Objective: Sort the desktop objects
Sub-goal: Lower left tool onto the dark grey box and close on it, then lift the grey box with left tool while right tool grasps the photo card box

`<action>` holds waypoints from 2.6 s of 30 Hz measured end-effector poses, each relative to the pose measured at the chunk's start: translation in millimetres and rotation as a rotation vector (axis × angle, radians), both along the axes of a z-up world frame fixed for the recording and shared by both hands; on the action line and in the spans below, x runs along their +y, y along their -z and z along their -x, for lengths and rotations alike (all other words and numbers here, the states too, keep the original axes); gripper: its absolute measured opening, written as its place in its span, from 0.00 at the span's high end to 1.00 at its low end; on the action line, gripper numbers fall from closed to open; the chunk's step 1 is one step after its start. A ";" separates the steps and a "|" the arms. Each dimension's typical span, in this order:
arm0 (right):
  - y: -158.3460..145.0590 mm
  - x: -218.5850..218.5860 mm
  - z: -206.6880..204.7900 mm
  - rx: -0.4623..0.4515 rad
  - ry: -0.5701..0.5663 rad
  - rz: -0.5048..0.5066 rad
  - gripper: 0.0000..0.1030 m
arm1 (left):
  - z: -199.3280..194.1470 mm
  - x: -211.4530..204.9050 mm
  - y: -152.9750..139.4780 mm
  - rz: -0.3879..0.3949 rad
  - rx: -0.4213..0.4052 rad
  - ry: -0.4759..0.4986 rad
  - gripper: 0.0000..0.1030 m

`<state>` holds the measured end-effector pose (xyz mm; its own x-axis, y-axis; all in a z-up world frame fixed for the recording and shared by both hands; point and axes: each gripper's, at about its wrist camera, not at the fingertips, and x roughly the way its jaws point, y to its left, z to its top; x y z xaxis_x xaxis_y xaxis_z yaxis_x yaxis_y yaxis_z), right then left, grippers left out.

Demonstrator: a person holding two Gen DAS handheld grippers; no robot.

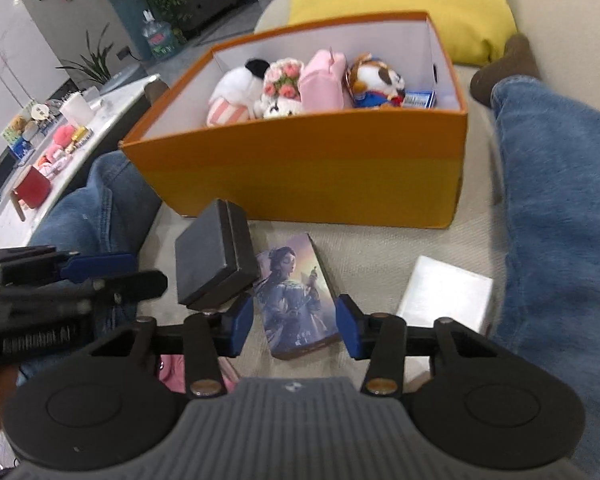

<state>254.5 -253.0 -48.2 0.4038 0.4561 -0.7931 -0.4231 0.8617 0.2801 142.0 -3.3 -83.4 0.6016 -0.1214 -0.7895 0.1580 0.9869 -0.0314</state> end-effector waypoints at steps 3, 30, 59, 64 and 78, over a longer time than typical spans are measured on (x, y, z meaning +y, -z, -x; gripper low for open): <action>5.8 6.8 -8.1 0.011 0.008 0.020 0.53 | -1.8 -10.4 11.1 -0.071 -0.003 0.046 0.49; 48.1 28.5 -40.3 0.154 -0.027 0.051 0.33 | -10.1 -63.5 78.8 -0.553 -0.069 0.235 0.32; 53.5 27.6 -38.2 0.204 0.019 0.026 0.33 | -29.0 56.7 12.5 0.189 0.192 -0.054 0.61; 52.8 26.2 -37.2 0.197 0.036 0.013 0.35 | -28.5 63.3 14.6 0.225 0.179 -0.082 0.61; 37.2 24.6 -28.8 0.280 0.043 -0.141 0.71 | -27.3 62.0 19.3 0.250 0.183 -0.094 0.62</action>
